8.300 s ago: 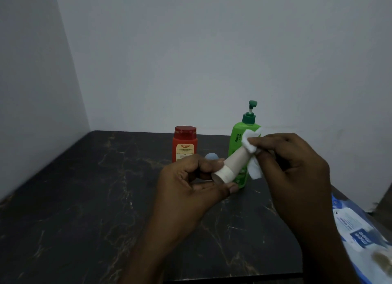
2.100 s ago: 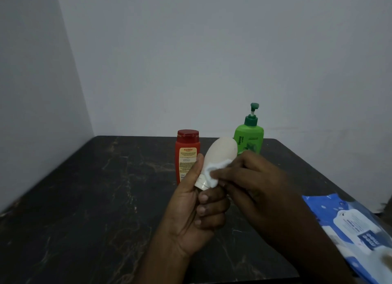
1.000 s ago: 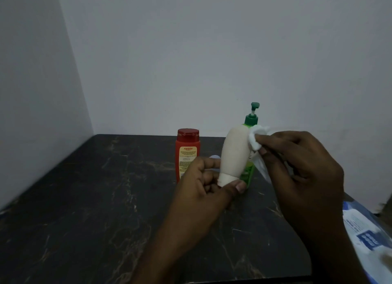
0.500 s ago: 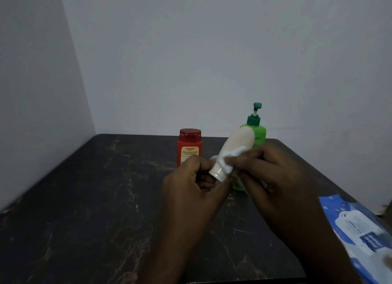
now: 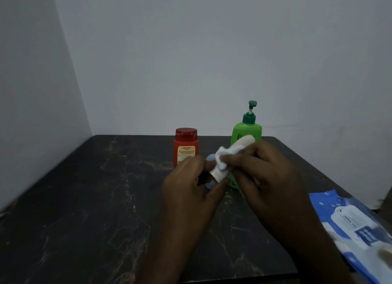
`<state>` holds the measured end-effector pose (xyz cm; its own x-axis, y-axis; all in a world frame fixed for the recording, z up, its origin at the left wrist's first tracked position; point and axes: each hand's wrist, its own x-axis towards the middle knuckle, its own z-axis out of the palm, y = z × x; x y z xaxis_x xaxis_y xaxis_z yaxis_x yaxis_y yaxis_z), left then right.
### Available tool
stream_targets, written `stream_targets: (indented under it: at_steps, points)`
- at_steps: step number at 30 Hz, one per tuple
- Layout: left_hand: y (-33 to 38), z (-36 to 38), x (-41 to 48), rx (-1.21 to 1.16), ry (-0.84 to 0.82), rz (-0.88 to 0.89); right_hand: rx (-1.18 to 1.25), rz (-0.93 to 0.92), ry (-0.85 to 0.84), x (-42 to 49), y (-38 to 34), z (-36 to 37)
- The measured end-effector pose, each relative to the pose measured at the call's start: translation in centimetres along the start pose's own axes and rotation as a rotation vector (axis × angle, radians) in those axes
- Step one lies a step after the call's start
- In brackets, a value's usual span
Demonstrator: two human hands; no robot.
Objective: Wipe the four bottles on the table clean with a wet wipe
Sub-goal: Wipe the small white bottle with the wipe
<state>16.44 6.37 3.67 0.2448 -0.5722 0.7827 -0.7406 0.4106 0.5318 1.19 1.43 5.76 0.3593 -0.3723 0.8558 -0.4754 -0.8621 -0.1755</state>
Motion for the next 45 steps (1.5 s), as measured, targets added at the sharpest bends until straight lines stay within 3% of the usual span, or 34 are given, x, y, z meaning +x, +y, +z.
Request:
stream_targets:
  at_steps: [6,8,13,21,23,27,35,38,45]
  points:
    - [0.0,0.7,-0.5,0.064,-0.038,0.041,-0.14,0.194,0.206,0.1,1.3,-0.3]
    - [0.1,0.8,-0.5,0.052,-0.028,0.022,-0.089,0.164,0.173,0.1,0.6,0.0]
    - [-0.3,0.7,-0.2,0.009,0.021,0.014,0.009,0.025,-0.113,-0.2,-0.9,0.5]
    - [-0.6,0.1,0.3,0.107,-0.053,0.176,-0.065,0.247,0.1,0.0,2.4,-0.7]
    - [-1.0,-0.1,0.4,0.072,-0.048,0.169,0.065,0.333,0.087,0.2,3.2,-1.1]
    - [-1.2,-0.1,0.4,-0.092,-0.016,0.032,0.583,0.554,0.082,0.6,3.5,-1.8]
    - [-0.8,0.0,0.5,-0.323,-0.027,-0.18,0.876,0.819,0.064,0.5,4.7,-1.2]
    - [0.1,-0.1,0.5,-0.42,-0.038,-0.212,1.088,0.91,0.035,0.6,3.8,-0.5]
    - [-0.6,0.2,0.7,-0.468,-0.072,-0.295,1.193,0.924,0.179,0.9,1.3,1.4]
